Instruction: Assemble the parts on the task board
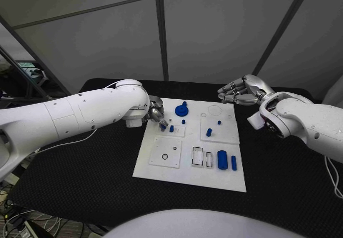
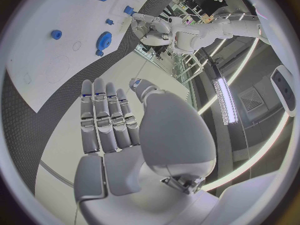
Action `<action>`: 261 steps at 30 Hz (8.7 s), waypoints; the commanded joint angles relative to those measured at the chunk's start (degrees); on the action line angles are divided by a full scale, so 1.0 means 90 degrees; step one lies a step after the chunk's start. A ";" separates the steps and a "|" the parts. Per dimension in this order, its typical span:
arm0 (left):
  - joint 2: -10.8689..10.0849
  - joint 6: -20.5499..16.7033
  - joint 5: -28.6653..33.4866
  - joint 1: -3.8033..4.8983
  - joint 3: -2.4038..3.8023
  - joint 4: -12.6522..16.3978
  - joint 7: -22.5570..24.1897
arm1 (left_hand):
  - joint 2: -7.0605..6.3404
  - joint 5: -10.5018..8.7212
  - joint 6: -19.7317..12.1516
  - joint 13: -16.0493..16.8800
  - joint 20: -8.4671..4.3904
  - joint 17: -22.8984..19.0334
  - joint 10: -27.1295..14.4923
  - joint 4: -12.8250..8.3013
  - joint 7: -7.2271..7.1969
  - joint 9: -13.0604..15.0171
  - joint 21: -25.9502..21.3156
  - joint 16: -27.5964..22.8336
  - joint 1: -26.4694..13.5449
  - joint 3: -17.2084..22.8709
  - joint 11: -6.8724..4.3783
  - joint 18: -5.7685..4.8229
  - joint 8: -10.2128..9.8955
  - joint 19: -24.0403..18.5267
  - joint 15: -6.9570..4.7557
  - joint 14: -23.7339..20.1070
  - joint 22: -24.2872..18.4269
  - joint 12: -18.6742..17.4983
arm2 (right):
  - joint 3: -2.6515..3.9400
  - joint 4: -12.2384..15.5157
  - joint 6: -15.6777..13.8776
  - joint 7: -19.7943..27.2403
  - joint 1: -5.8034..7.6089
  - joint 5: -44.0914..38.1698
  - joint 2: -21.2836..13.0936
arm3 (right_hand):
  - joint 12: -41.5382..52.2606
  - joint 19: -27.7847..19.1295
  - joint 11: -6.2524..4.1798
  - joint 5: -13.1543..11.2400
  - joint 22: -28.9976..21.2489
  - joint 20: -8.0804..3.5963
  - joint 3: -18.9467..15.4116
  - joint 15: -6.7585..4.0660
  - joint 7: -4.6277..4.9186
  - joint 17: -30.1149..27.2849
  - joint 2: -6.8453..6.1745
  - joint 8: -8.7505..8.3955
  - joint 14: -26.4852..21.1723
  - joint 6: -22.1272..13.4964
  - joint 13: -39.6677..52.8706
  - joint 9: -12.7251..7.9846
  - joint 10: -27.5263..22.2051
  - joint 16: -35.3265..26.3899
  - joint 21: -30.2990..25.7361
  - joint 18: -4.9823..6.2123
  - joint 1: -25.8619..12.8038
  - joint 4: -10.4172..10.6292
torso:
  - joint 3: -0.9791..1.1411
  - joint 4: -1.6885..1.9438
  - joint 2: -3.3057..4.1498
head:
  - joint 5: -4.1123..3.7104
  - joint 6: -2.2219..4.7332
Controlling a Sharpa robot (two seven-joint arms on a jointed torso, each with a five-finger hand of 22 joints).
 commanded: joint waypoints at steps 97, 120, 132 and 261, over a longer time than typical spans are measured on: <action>0.0180 0.0510 -0.0459 -0.0027 -0.0170 -0.0077 -0.0282 | 0.0065 0.0073 0.0286 0.0467 -0.0112 0.1449 0.0406 -0.0891 -0.0235 0.0097 0.0231 0.0007 -0.0556 0.0422 -0.0166 -0.0260 0.0115 0.0257 -0.0151 0.0606 0.1188 0.0327 | 0.0003 -0.0007 0.0073 0.0037 0.0007 0.0020 0.0014 | -0.0029 0.0037 0.0005 0.0023 -0.0020 0.0033 0.0024 0.0001 0.0013 -0.0021 0.0017 -0.0021 -0.0047 -0.0022 -0.0004 -0.0005 -0.0024 -0.0020 -0.0063 0.0023 -0.0083 0.0010 | 0.0001 0.0000 0.0000 | 0.0004 -0.0060; 0.0174 0.0330 -0.0482 -0.0034 -0.0171 -0.0065 -0.0283 | 0.0083 0.0035 0.0445 0.0522 -0.0123 0.1452 0.0465 -0.0737 -0.0256 0.0035 0.0236 0.0008 -0.0805 0.0010 -0.0175 -0.0265 0.0028 0.0268 -0.0159 0.0607 0.1210 0.0321 | 0.0003 0.0002 0.0067 0.0034 0.0007 0.0020 0.0008 | -0.0030 0.0043 0.0006 0.0024 -0.0028 0.0034 0.0022 0.0002 0.0014 -0.0030 0.0017 -0.0021 -0.0048 -0.0025 -0.0004 -0.0005 -0.0027 -0.0020 -0.0074 0.0023 -0.0092 0.0013 | 0.0003 -0.0005 0.0001 | 0.0006 -0.0051; 0.0188 0.0348 -0.0482 -0.0034 -0.0171 -0.0108 -0.0302 | 0.0162 0.0027 0.0593 0.0607 -0.0129 0.1453 0.0486 -0.0375 -0.0256 -0.0047 0.0255 0.0007 -0.1051 -0.0835 -0.0174 -0.0273 -0.0103 0.0288 -0.0161 0.0607 0.1243 0.0330 | 0.0003 0.0008 0.0059 0.0031 0.0007 0.0020 0.0003 | -0.0030 0.0043 0.0006 0.0024 -0.0029 0.0034 0.0022 0.0002 0.0014 -0.0031 0.0017 -0.0021 -0.0049 -0.0025 -0.0004 -0.0005 -0.0027 -0.0020 -0.0075 0.0023 -0.0093 0.0014 | 0.0001 -0.0001 -0.0001 | -0.0001 -0.0049; 0.1007 -0.2164 -0.2314 -0.0442 -0.0270 -0.1070 0.3182 | -0.0133 0.0074 0.0567 -0.5407 0.0368 -0.1408 -0.1676 -0.0713 0.0415 -0.2720 -0.1283 -0.1126 0.1346 -0.1647 0.0592 -0.0020 -0.2449 -0.0046 0.0424 -0.0010 0.0930 -0.5127 | 0.0003 0.0032 0.0034 0.0045 -0.0001 0.0020 0.0041 | -0.0034 0.0058 0.0003 0.0028 -0.0056 0.0035 0.0043 0.0003 0.0009 -0.0061 0.0030 -0.0016 -0.0062 -0.0023 -0.0005 -0.0003 -0.0043 -0.0023 -0.0113 0.0024 -0.0071 -0.0008 | 0.0005 -0.0002 0.0001 | -0.0274 0.0115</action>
